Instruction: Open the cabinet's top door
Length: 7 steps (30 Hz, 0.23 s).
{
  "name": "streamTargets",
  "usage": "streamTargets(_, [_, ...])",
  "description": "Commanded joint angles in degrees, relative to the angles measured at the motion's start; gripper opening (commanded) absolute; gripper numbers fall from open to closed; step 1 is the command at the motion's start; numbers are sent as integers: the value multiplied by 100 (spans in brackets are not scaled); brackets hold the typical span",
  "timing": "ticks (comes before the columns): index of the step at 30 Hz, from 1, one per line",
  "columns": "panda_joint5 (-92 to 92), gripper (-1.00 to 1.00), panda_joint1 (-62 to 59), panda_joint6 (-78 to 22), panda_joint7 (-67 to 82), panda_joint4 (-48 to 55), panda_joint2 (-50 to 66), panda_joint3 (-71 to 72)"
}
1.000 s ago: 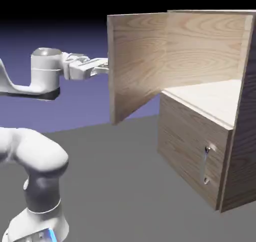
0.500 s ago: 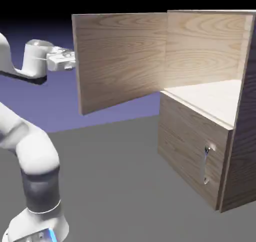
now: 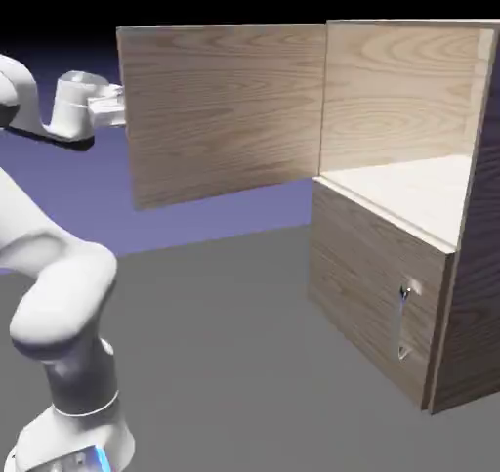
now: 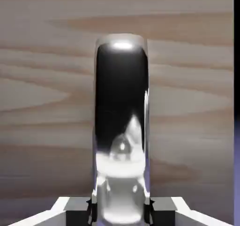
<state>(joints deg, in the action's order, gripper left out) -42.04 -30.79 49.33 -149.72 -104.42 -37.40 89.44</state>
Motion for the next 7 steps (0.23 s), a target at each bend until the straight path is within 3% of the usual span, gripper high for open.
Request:
streamTargets(1, [52,-100,-209,-68,66,160,-92,133])
streamTargets(7, [336,-100,-1454,-522,569,1284,-753,785])
